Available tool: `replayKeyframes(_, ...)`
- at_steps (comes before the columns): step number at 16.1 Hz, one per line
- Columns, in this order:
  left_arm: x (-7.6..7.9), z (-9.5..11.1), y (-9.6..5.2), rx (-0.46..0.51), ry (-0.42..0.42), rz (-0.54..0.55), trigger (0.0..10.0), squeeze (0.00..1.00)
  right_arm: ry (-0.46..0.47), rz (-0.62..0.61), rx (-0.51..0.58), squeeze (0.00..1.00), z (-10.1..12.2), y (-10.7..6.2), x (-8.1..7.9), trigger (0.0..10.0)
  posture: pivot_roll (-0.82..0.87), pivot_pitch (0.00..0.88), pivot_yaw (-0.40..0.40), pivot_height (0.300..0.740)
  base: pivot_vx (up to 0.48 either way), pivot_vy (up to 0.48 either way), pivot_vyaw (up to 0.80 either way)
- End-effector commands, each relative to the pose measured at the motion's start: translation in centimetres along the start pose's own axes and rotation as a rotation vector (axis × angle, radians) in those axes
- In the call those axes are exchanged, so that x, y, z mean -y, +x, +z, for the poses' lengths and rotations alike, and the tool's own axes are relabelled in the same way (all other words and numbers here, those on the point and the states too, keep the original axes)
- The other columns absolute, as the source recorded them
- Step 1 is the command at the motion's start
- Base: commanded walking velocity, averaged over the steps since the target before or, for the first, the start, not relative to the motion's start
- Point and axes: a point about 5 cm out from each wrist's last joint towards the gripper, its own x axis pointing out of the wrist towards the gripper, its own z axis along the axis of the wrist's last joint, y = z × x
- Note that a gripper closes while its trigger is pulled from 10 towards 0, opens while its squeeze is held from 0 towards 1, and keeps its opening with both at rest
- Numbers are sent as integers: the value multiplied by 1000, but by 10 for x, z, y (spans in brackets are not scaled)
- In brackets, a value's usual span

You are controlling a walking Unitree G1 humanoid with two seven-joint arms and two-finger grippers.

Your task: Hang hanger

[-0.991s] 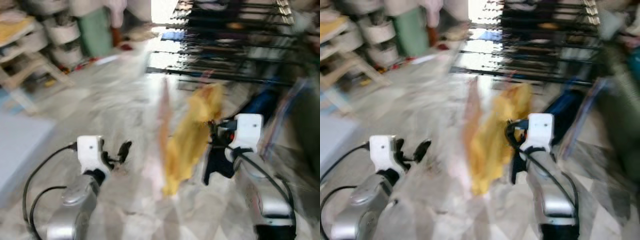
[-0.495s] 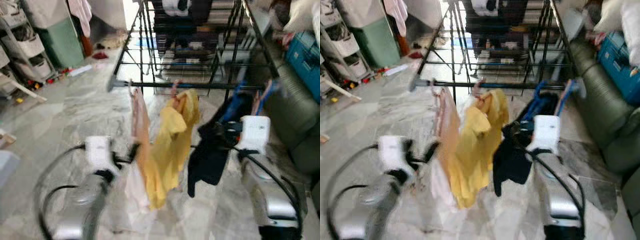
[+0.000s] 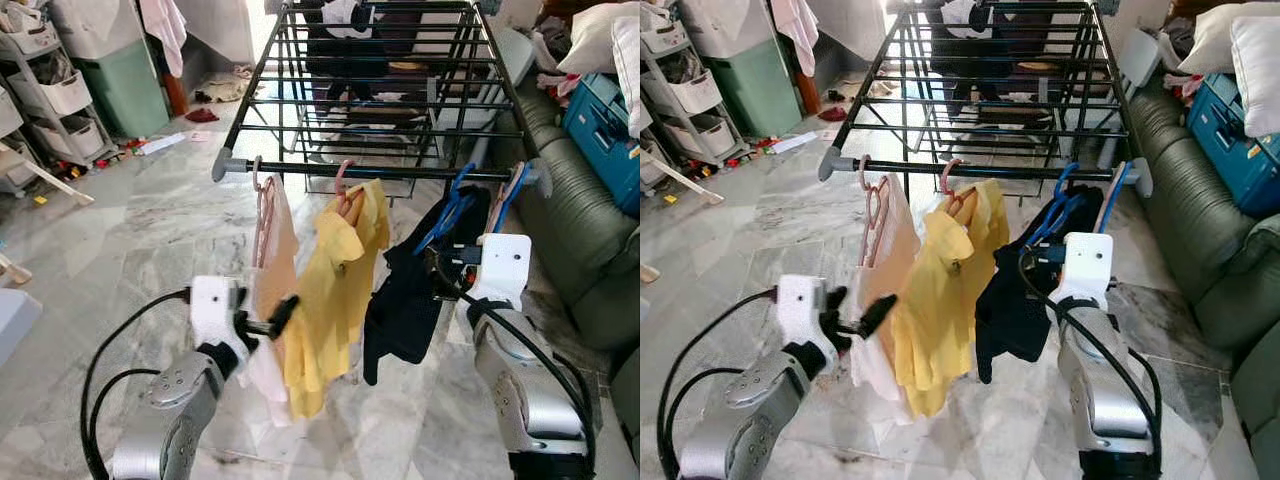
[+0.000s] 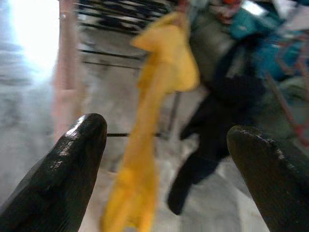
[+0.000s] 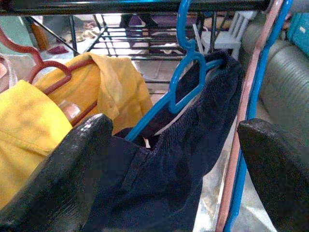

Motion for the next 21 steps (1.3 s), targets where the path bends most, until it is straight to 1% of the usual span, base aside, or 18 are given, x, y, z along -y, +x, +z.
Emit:
replayKeyframes(1,6,4,0,-13,19,-74,10000,0,-5,7,-21,0,1,6,-10,10000,-57,95,36,740,0,0,0)
replayKeyframes(3,7,3,-1,-26,16,-95,10000,0,-23,18,-40,0,1,10,-19,10000,-57,95,41,740,0,0,0)
replayKeyframes(4,17,1,-4,-60,-11,-206,10000,0,-24,22,-79,0,-1,15,-29,10000,-57,95,41,740,0,0,0)
replayKeyframes(5,25,0,-8,-83,-36,-291,10000,0,-15,21,-94,0,-1,18,-31,10000,-53,93,38,740,0,0,0)
replayKeyframes(6,29,1,-11,-89,-32,-336,10000,0,-17,20,-102,0,-1,20,-33,10000,-51,91,37,740,0,0,0)
replayKeyframes(7,31,1,-13,-97,-53,-359,10000,0,-23,24,-107,0,-1,22,-35,10000,-52,91,36,740,0,0,0)
replayKeyframes(10,27,2,-14,-97,-33,-350,10000,0,-70,-26,-129,0,-2,29,-34,10000,-48,89,33,740,0,0,0)
replayKeyframes(11,26,3,-15,-106,-31,-357,10000,0,-64,-57,-133,0,-1,32,-31,10000,-46,90,31,740,0,0,0)
replayKeyframes(13,27,2,-18,-130,-27,-379,10000,0,-87,-90,-119,0,4,38,-30,10000,-47,92,30,740,0,0,0)
replayKeyframes(14,28,-1,-22,-151,-21,-409,10000,0,-93,-106,-119,0,6,42,-30,10000,-47,92,29,740,0,0,0)
replayKeyframes(16,21,-6,-28,-176,-15,-415,10000,0,-82,-103,-127,0,6,46,-31,10000,-46,93,28,740,0,0,0)
replayKeyframes(17,17,-9,-31,-205,12,-423,10000,0,-75,-97,-132,0,5,48,-32,10000,-49,96,26,740,0,0,0)
replayKeyframes(19,12,-7,-30,-211,22,-421,10000,0,-69,-99,-143,0,3,52,-32,10000,-48,97,29,740,0,0,0)
replayKeyframes(21,14,-4,-26,-193,20,-414,10000,0,-70,-101,-156,0,0,59,-30,10000,-49,96,27,740,0,0,0)
